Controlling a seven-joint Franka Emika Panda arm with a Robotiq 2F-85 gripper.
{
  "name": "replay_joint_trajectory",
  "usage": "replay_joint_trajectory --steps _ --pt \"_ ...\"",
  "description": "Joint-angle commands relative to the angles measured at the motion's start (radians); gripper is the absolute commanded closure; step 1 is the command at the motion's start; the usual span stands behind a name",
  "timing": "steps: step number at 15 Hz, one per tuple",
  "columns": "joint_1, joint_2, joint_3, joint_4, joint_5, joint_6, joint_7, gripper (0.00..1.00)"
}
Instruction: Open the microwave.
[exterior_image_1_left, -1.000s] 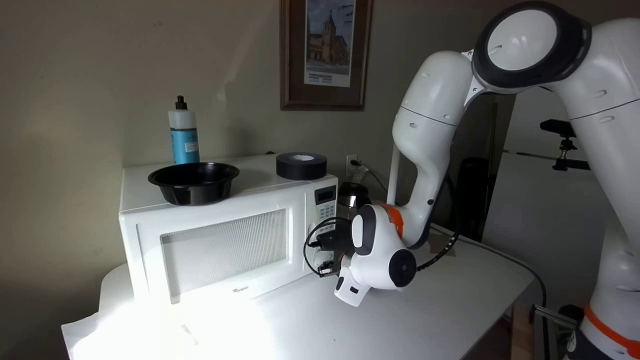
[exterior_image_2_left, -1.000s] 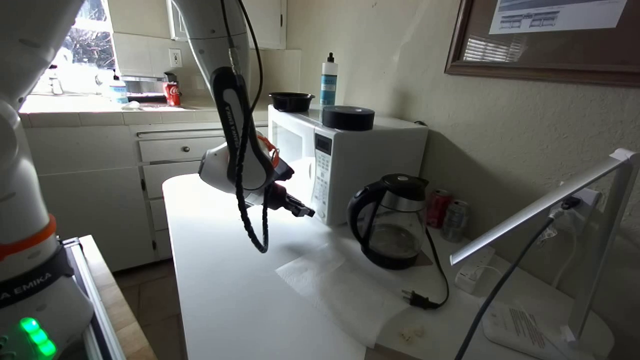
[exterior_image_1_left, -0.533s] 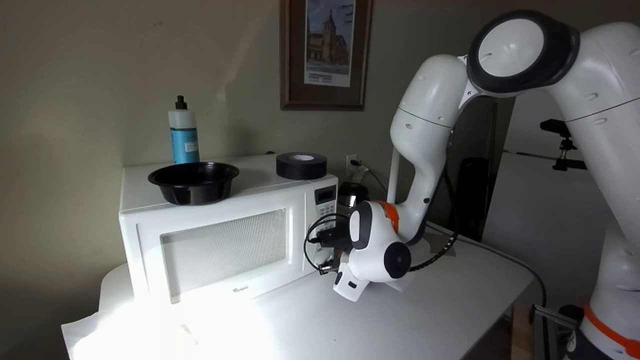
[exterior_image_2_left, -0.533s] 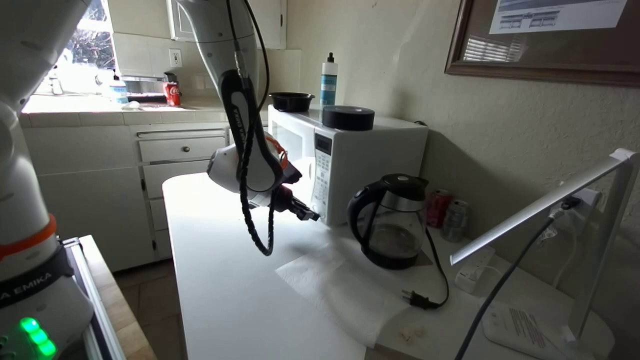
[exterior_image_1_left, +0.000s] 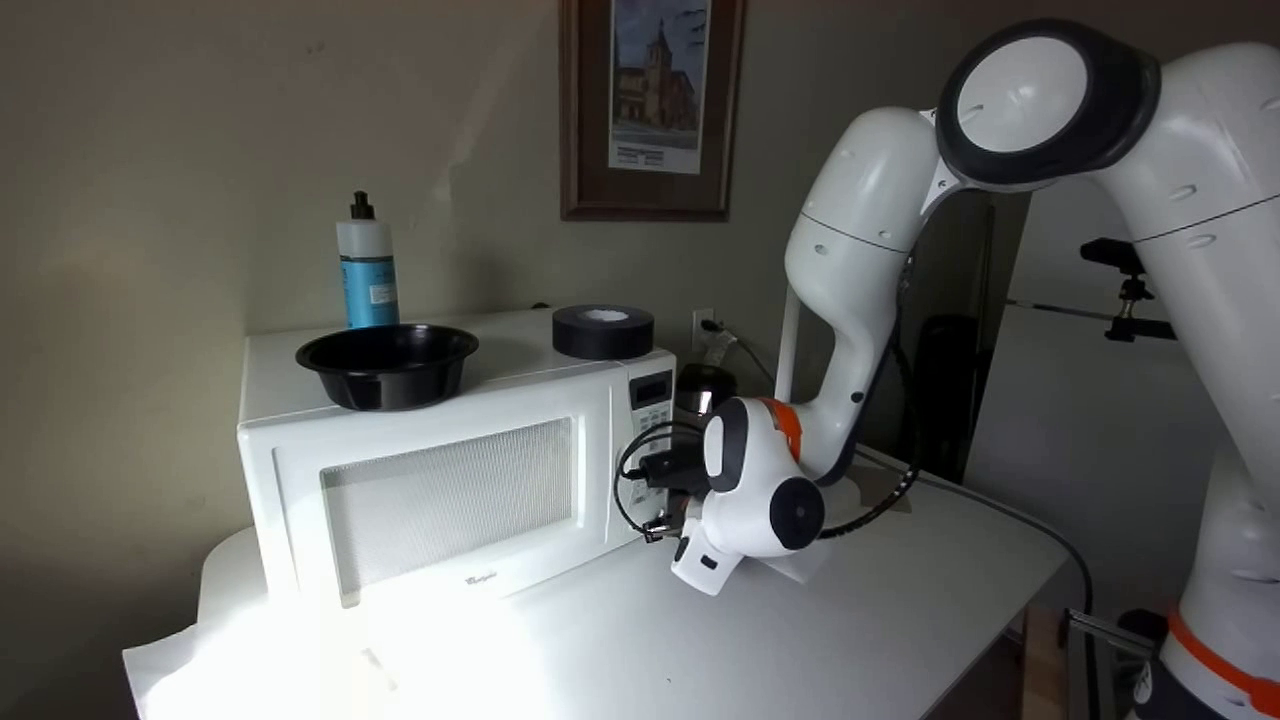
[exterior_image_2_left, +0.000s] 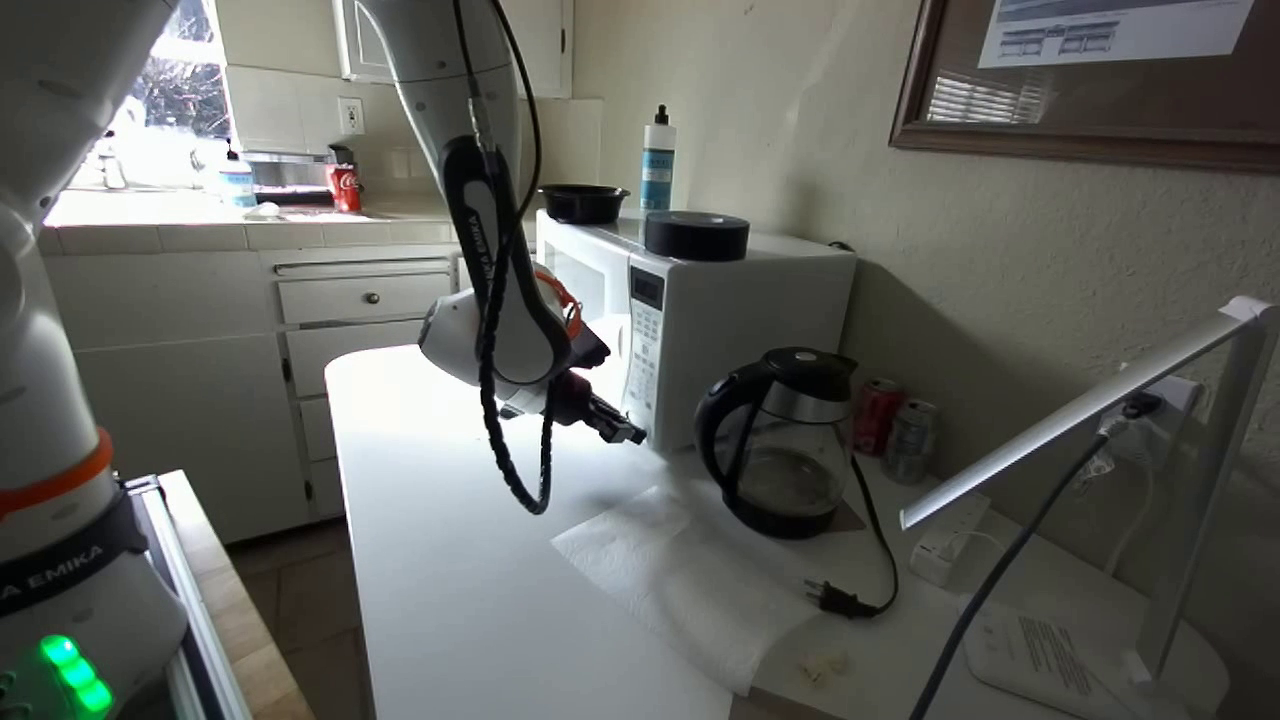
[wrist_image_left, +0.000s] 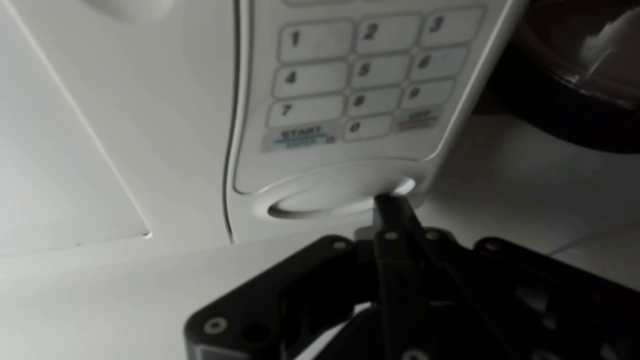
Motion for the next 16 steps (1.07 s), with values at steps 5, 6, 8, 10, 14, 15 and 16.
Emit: replay_joint_trajectory --steps 5,6,8,10,14,15,16 --pt "0.014 -0.014 0.009 0.049 -0.008 -0.022 0.014 1.0" --pt "0.014 -0.014 0.008 0.053 -0.009 -0.027 0.017 1.0" --pt "0.01 -0.025 0.002 0.06 -0.014 -0.034 0.021 1.0" --pt "0.004 -0.031 -0.001 0.071 -0.01 -0.021 0.02 1.0" --pt "0.012 -0.022 0.007 0.105 -0.016 0.0 0.005 1.0" --pt "0.016 -0.024 0.007 0.11 -0.017 0.001 -0.005 1.0" --pt "0.018 -0.022 0.008 0.124 -0.017 0.008 -0.012 1.0"
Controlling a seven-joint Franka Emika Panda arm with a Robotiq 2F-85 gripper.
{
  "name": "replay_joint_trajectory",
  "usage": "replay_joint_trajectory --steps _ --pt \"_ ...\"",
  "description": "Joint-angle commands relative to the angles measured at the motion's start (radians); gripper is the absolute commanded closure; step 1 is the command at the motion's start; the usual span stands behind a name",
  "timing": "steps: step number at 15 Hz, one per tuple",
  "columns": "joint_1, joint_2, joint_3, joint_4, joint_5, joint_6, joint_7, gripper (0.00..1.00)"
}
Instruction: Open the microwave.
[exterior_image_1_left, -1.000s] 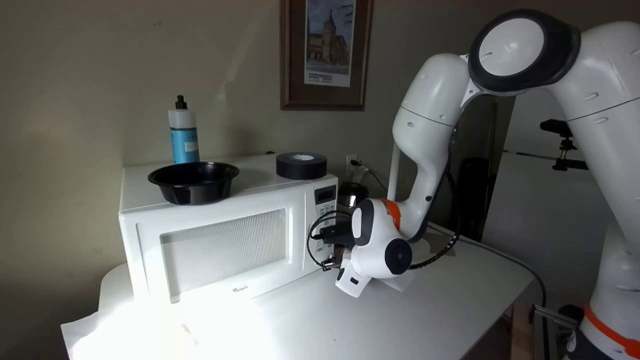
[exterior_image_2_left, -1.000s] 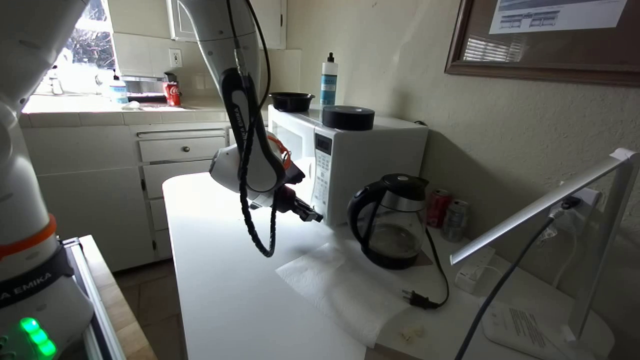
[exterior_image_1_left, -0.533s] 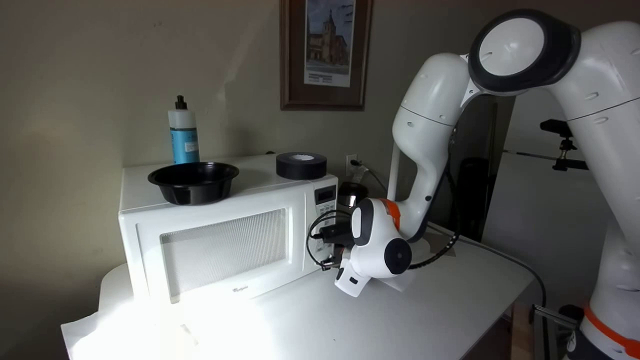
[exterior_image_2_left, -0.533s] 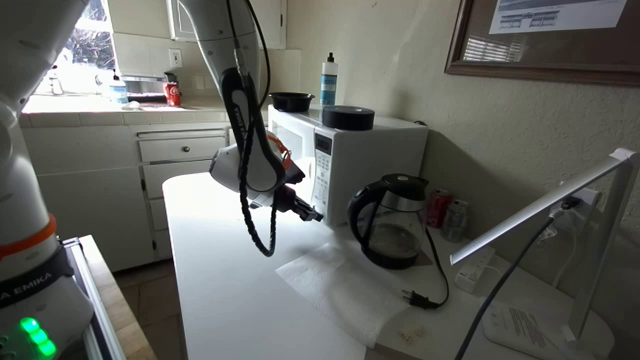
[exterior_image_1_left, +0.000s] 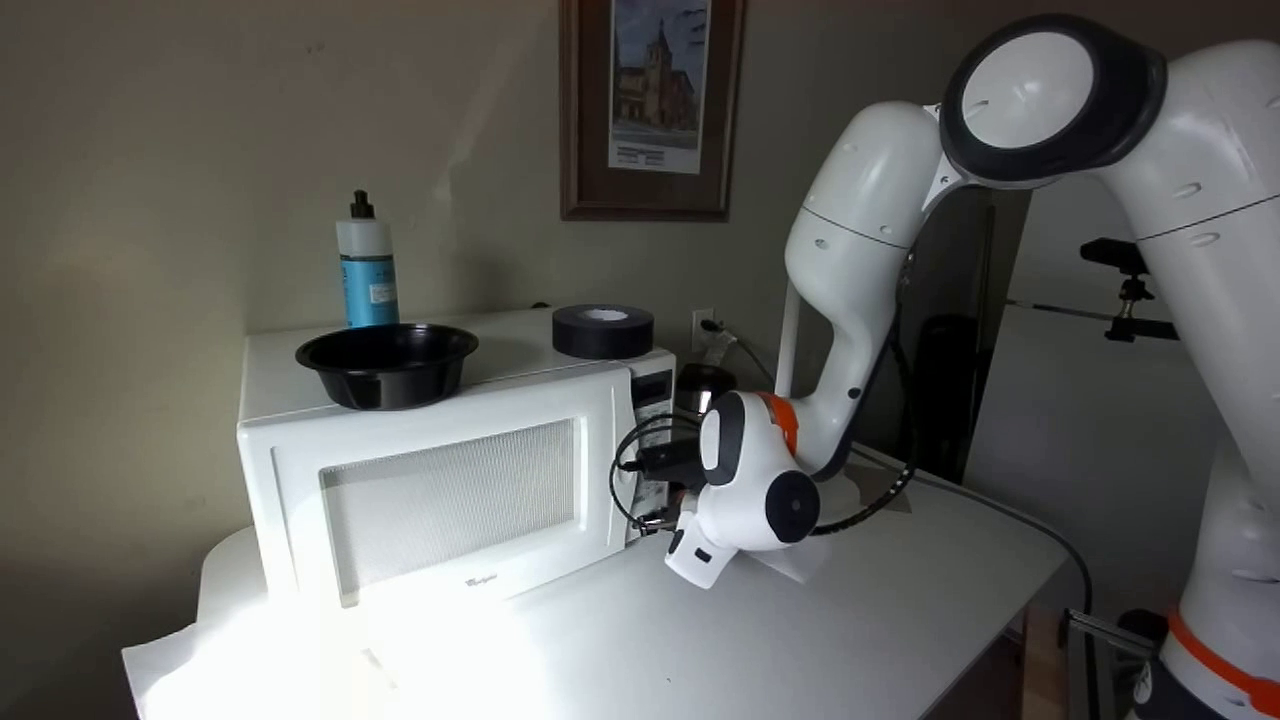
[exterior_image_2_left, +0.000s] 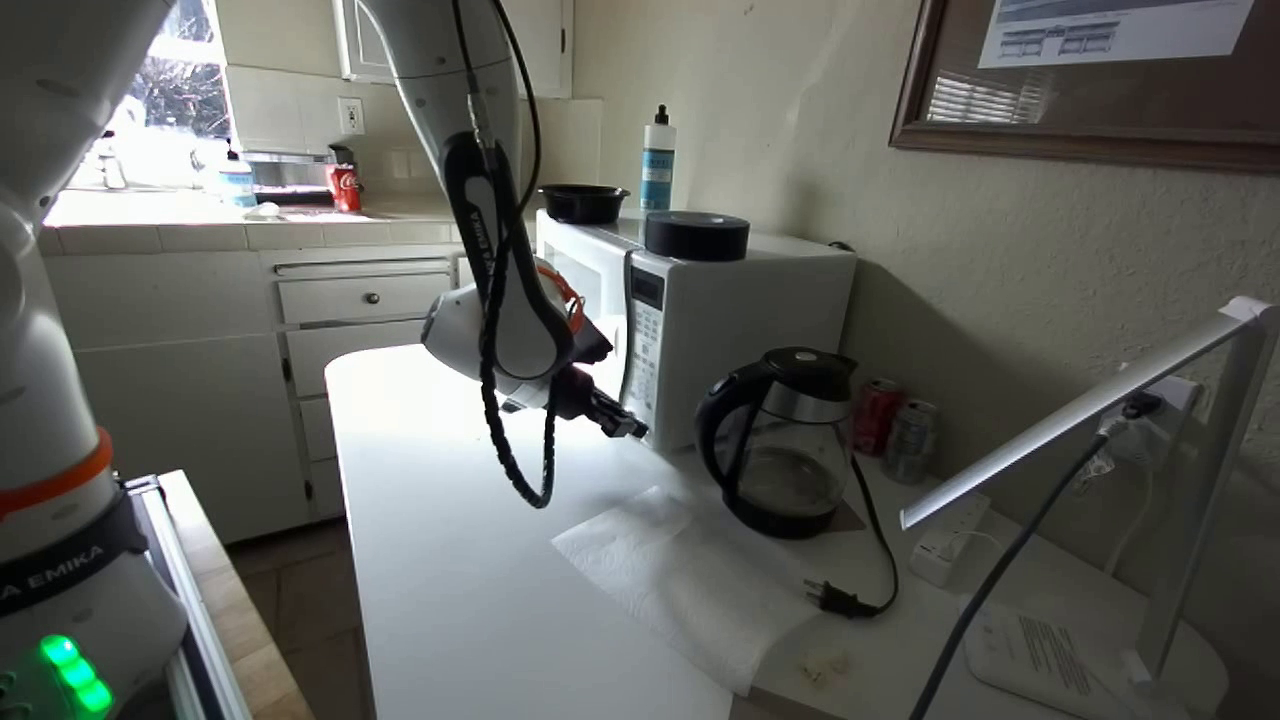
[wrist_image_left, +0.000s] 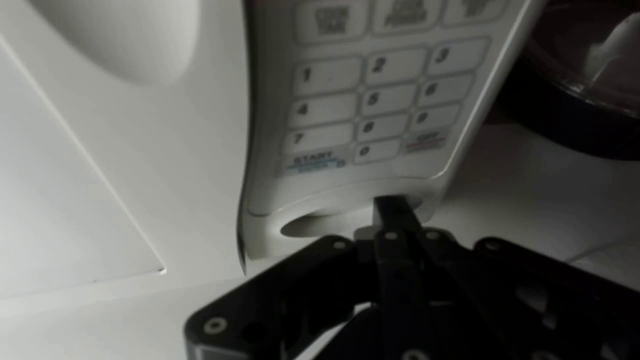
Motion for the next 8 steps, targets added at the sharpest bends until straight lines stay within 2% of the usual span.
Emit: replay_joint_trajectory --steps 1,4,6,8 --pt "0.017 -0.009 0.009 0.127 -0.016 0.015 -0.027 1.0" --pt "0.005 0.022 0.011 0.159 -0.016 0.088 -0.029 1.0" --pt "0.005 -0.017 0.021 0.1 -0.02 0.133 -0.006 1.0" --pt "0.019 -0.079 0.015 -0.025 -0.017 0.072 0.018 1.0"
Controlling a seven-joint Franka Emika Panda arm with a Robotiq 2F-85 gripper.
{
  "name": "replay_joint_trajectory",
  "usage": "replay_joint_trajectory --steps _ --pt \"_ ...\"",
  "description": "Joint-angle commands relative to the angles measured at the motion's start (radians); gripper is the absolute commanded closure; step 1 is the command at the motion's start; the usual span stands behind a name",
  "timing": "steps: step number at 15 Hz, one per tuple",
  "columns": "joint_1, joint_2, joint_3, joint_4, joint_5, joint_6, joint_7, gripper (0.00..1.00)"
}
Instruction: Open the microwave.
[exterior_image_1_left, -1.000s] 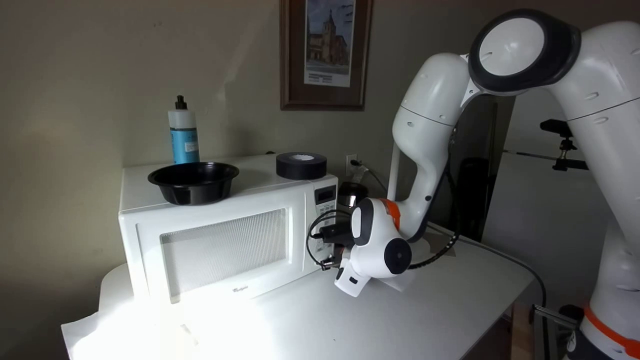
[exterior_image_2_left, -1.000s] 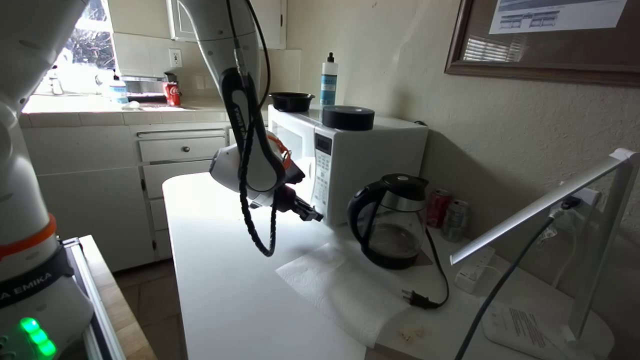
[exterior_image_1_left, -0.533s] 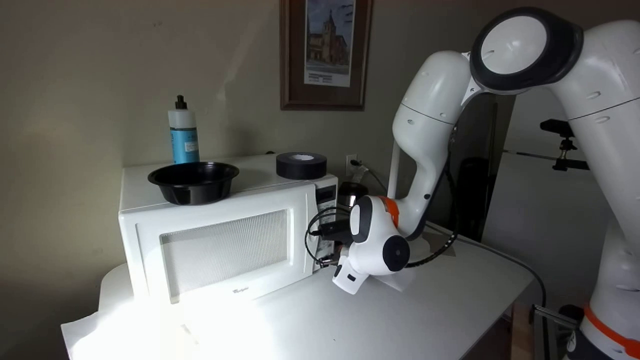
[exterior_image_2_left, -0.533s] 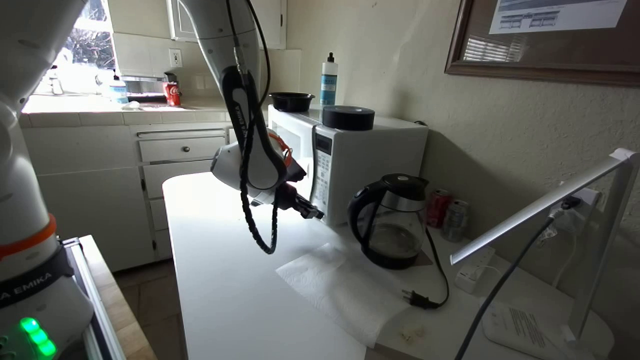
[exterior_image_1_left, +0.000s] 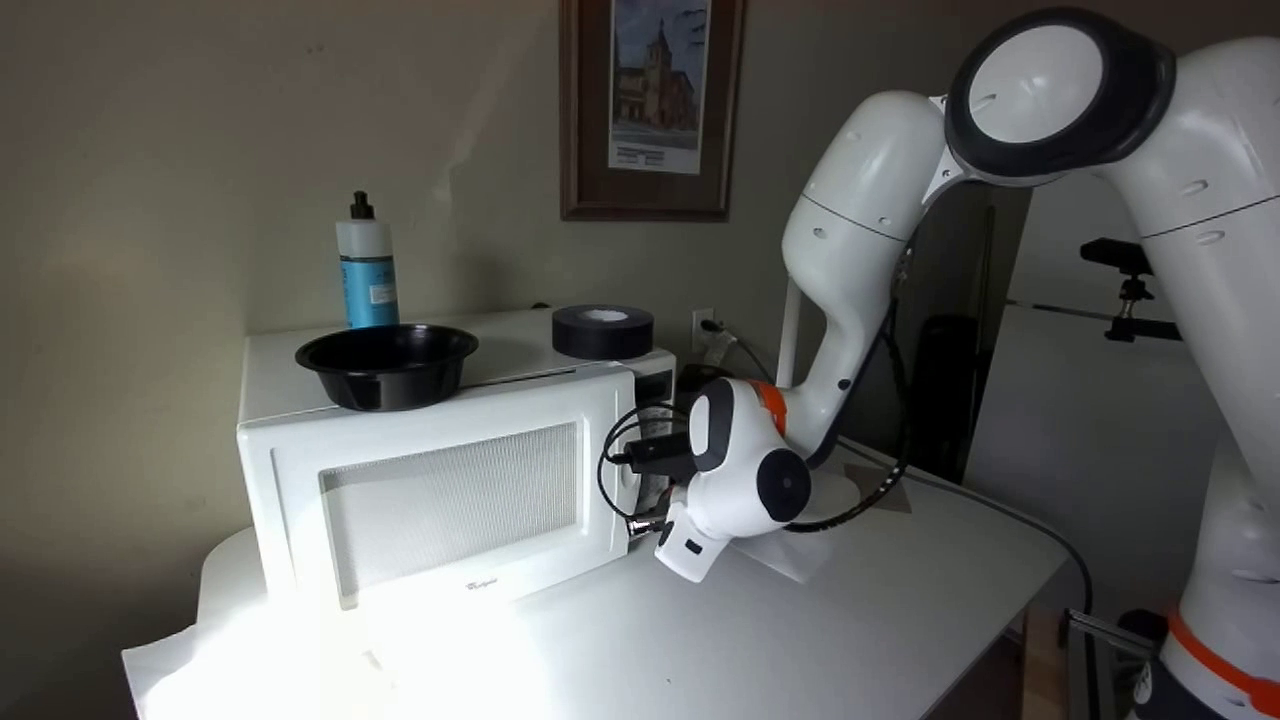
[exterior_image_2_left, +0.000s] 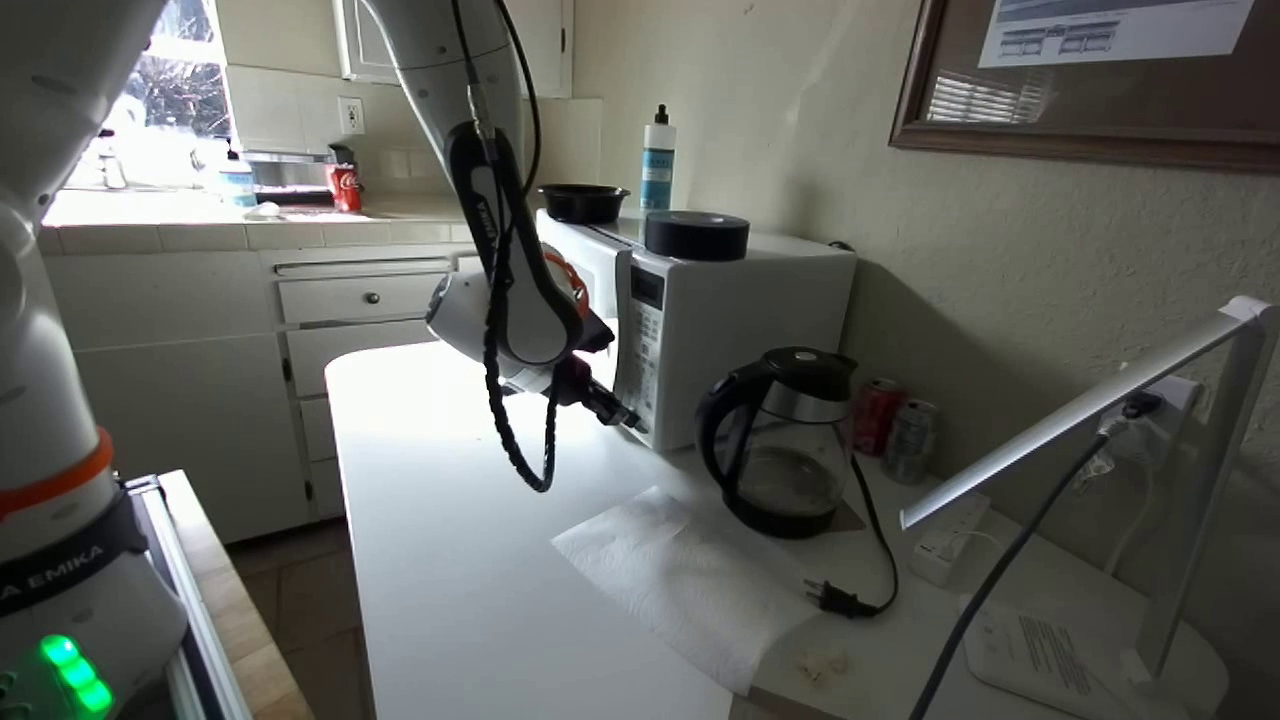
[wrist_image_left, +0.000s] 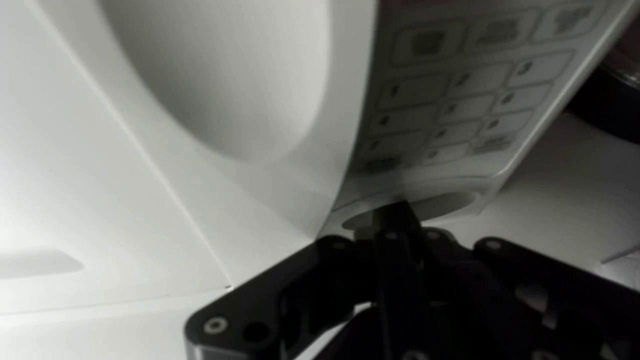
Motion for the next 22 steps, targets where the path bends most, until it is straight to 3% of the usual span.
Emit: replay_joint_trajectory --steps 1,8,11,12,16,17,19,21,22 --pt "0.023 -0.094 0.007 -0.11 -0.009 -0.06 0.026 1.0" --pt "0.026 -0.415 0.017 -0.504 -0.009 -0.115 0.058 1.0" --pt "-0.003 -0.576 0.003 -0.631 -0.01 -0.132 0.161 1.0" --pt "-0.024 -0.54 -0.019 -0.52 0.011 -0.058 0.152 1.0" --pt "-0.059 -0.742 -0.086 -0.516 0.013 0.111 0.236 1.0" --pt "-0.062 -0.836 -0.103 -0.572 0.002 0.128 0.268 1.0" --pt "-0.069 -0.937 -0.139 -0.575 0.007 0.169 0.293 1.0" --pt "-0.092 -1.014 -0.183 -0.515 0.043 0.243 0.265 1.0" --pt "-0.104 -1.104 -0.194 -0.563 0.071 0.25 0.258 1.0"
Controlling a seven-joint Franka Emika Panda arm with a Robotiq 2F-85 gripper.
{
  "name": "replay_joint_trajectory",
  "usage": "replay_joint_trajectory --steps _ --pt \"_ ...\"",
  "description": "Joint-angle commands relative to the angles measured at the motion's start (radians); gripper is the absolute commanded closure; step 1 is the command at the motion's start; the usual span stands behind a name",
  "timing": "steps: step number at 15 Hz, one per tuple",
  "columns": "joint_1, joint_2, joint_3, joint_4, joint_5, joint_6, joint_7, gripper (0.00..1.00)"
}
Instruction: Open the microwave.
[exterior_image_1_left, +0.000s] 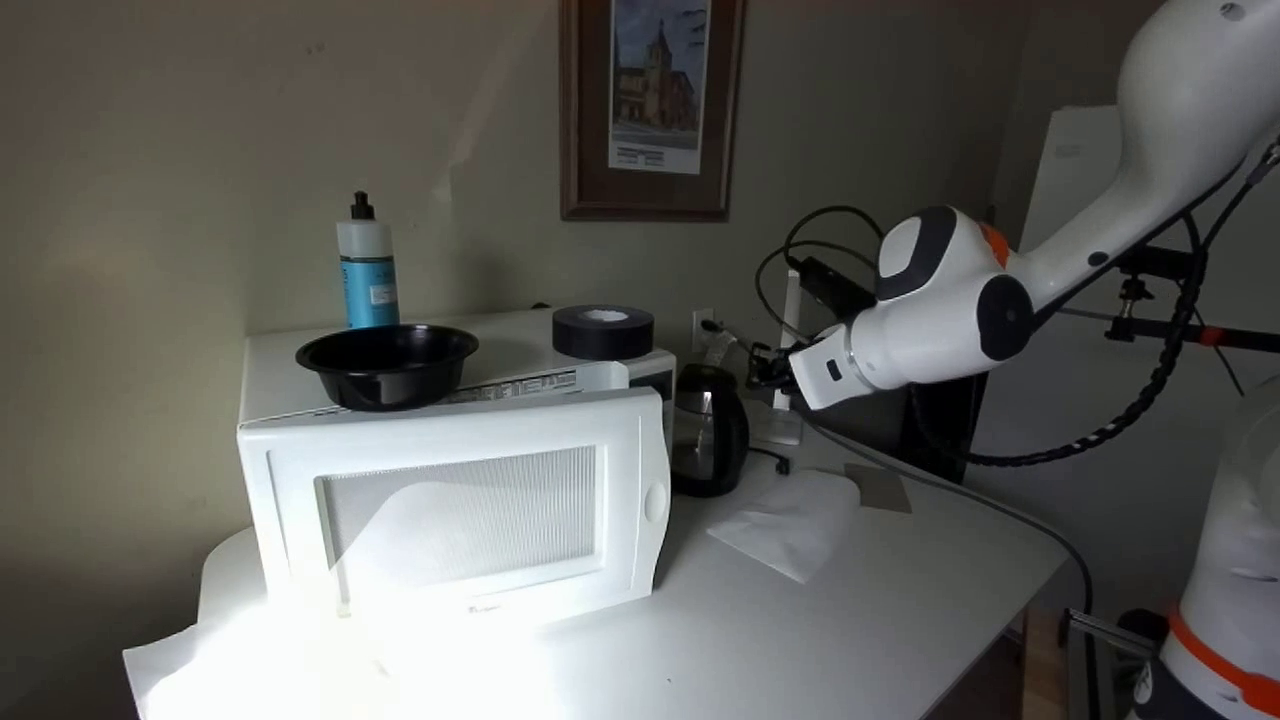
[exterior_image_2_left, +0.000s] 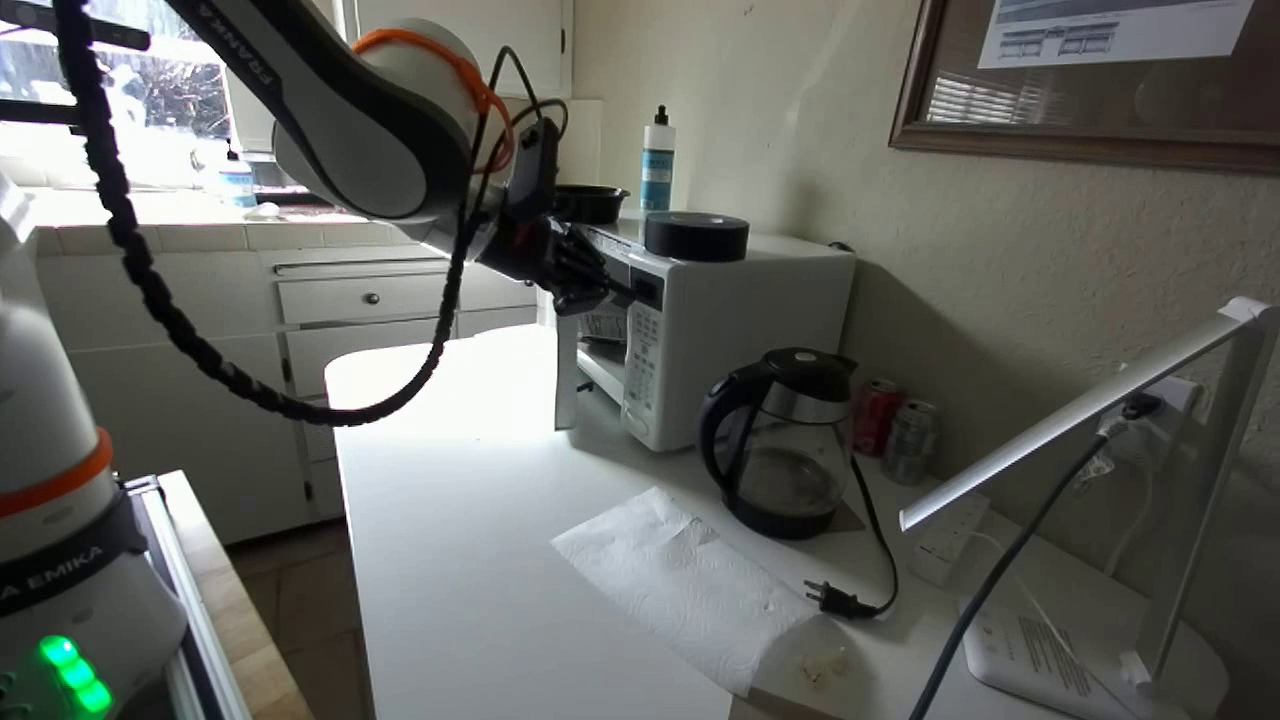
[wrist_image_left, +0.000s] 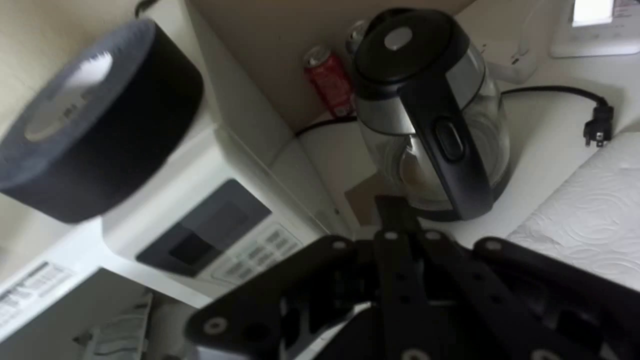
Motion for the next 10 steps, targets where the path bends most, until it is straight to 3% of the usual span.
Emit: replay_joint_trajectory --steps 1,5,6,7,10 --pt "-0.051 -0.251 -0.054 -0.053 0.09 0.09 -0.027 1.0" --pt "-0.124 -0.398 -0.089 -0.033 0.202 0.162 -0.085 1.0" --pt "-0.118 -0.423 -0.098 -0.029 0.194 0.159 -0.09 1.0" --pt "-0.083 -0.355 -0.107 -0.006 0.178 0.131 -0.082 0.99" --pt "-0.113 -0.408 -0.093 -0.007 0.163 0.145 -0.056 0.99"
